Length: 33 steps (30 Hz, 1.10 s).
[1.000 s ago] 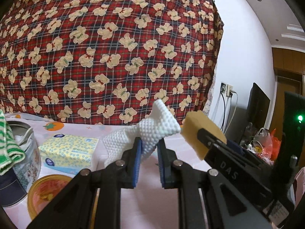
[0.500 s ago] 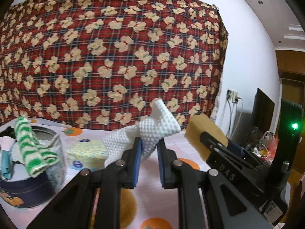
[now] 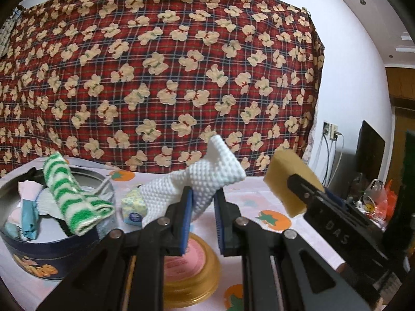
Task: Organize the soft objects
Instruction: 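Carry the mesh cloth and yellow sponge over the metal tin with both grippers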
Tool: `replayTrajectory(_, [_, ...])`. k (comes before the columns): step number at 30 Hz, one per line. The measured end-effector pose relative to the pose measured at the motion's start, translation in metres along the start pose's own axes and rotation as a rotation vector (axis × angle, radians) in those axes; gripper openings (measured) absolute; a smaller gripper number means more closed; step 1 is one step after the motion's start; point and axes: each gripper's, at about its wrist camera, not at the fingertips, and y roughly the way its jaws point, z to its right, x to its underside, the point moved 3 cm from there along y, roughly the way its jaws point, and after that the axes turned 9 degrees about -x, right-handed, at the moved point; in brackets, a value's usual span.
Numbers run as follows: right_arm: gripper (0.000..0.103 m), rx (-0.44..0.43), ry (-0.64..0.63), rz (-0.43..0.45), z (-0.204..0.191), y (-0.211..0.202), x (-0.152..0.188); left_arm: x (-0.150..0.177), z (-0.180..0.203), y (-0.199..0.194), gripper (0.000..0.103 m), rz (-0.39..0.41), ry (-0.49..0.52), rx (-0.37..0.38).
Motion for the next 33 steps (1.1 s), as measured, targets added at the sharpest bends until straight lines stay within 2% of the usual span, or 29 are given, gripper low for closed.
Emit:
replayTrajectory(11, [0.055, -0.131, -0.098, 0.0, -0.067, 0.007, 0.011, 0.002, -0.056, -0.007, 0.014, -0.008, -0.042, -0.144])
replayTrajectory(24, [0.055, -0.23, -0.155, -0.018, -0.124, 0.021, 0.023, -0.003, -0.109, -0.022, 0.014, 0.025, -0.084, -0.235])
replayTrajectory(33, [0.055, -0.303, -0.182, -0.047, -0.165, 0.04, 0.033, -0.005, -0.157, -0.027, 0.014, 0.029, -0.126, -0.336])
